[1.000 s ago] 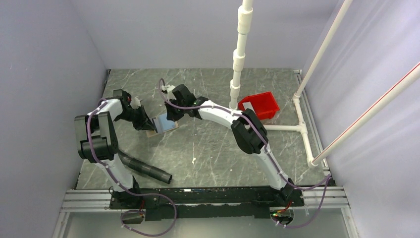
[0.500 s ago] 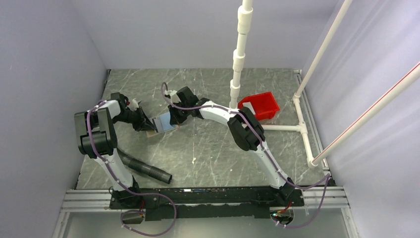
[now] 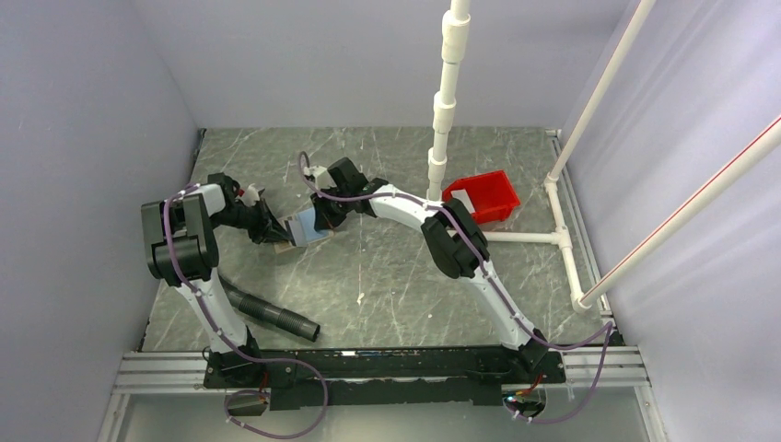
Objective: Put the credit cards into the card holder
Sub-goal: Insert the credit card into the card holder.
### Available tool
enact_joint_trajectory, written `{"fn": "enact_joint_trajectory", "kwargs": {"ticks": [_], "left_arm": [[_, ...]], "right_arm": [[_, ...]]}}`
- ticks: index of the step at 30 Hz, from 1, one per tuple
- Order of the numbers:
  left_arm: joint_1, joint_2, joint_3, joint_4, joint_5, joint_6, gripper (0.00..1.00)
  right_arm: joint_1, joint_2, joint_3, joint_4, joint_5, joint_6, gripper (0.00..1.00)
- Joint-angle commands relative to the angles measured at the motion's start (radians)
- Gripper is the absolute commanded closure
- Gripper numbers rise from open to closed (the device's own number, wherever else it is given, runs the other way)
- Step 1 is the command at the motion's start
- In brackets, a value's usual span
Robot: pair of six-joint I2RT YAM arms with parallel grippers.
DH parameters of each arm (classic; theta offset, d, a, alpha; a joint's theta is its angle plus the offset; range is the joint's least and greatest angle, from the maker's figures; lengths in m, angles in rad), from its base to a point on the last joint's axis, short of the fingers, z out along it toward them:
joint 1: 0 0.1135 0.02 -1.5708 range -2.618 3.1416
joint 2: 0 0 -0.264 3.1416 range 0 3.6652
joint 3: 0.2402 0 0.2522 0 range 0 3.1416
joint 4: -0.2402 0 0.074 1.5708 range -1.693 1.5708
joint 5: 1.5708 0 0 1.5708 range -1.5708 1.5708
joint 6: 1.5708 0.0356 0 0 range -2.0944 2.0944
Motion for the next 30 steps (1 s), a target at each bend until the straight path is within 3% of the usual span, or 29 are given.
{"fn": "enact_joint_trajectory", "kwargs": {"ticks": [1, 10, 30], "left_arm": [[-0.004, 0.023, 0.044, -0.003, 0.029, 0.060, 1.00], [-0.004, -0.006, 0.012, 0.034, 0.051, 0.050, 1.00], [-0.004, -0.041, -0.022, 0.104, 0.113, 0.046, 1.00]], "right_arm": [[-0.016, 0.045, 0.063, -0.054, 0.006, -0.030, 1.00], [-0.049, 0.057, 0.053, -0.097, 0.080, -0.038, 1.00], [-0.073, 0.097, 0.087, -0.134, 0.007, -0.080, 1.00]]}}
